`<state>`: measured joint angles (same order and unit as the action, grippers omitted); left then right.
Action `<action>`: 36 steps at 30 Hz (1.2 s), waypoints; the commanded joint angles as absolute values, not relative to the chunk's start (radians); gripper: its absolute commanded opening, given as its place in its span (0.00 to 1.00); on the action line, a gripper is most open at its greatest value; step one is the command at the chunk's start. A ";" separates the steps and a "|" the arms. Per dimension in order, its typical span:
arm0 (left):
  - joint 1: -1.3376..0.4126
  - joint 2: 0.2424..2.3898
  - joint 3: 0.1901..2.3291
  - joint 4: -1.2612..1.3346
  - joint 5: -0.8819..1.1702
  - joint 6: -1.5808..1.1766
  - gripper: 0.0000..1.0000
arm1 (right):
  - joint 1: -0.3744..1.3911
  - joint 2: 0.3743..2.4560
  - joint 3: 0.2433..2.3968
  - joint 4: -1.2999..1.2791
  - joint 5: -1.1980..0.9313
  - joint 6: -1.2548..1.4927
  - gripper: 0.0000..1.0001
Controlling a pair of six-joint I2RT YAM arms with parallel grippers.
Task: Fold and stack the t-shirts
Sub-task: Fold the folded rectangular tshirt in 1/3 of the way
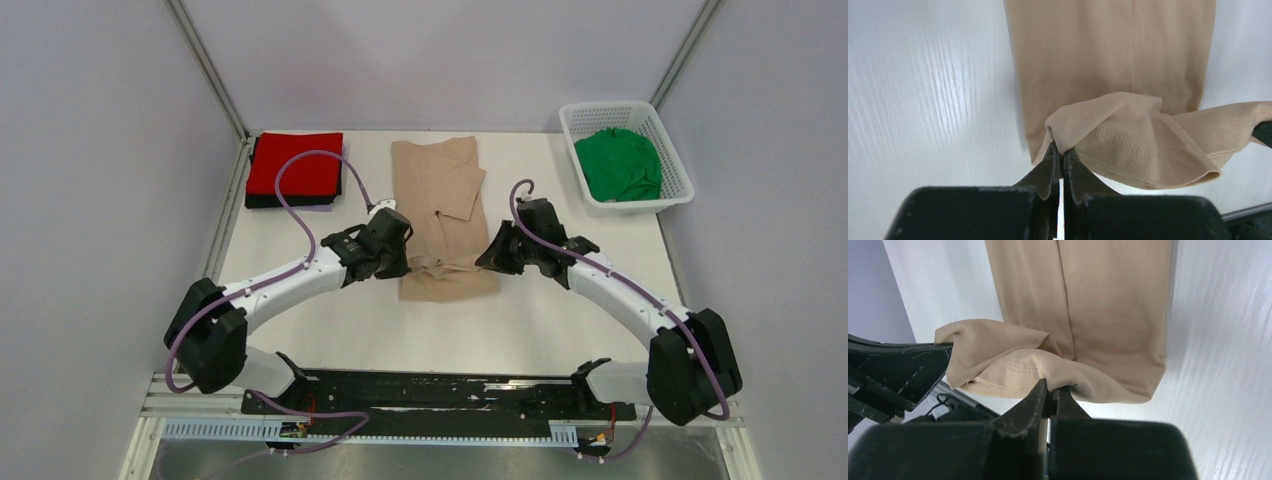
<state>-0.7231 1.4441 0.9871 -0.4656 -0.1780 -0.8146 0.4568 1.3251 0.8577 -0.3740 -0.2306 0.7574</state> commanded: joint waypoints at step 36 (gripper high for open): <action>-0.417 1.806 1.504 -0.435 -0.050 -0.627 1.00 | 0.299 1.873 1.404 -0.249 -0.232 0.676 0.92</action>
